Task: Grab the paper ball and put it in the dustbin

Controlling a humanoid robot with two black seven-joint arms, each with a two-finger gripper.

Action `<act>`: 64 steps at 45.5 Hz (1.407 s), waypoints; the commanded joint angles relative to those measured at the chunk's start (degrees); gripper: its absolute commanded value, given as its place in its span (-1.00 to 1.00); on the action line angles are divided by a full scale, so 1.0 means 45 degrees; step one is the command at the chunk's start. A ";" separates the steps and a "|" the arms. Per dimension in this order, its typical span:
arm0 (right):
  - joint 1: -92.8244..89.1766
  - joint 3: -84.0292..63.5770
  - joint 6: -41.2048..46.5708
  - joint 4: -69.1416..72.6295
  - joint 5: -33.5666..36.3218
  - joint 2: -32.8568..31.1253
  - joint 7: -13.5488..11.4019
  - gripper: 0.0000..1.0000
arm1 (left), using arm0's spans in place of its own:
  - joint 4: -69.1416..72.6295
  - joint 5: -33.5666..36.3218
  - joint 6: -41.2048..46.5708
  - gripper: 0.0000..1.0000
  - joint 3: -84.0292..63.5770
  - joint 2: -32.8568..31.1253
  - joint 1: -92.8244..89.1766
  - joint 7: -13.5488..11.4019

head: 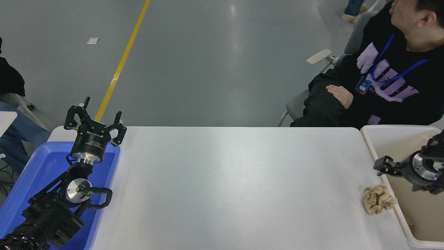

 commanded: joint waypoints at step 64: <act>-0.2586 0.2670 -0.2209 -0.0519 0.0113 0.0475 -0.0002 1.00 | 0.0000 -0.0008 -0.0001 0.96 -0.0002 0.0000 0.0000 0.0000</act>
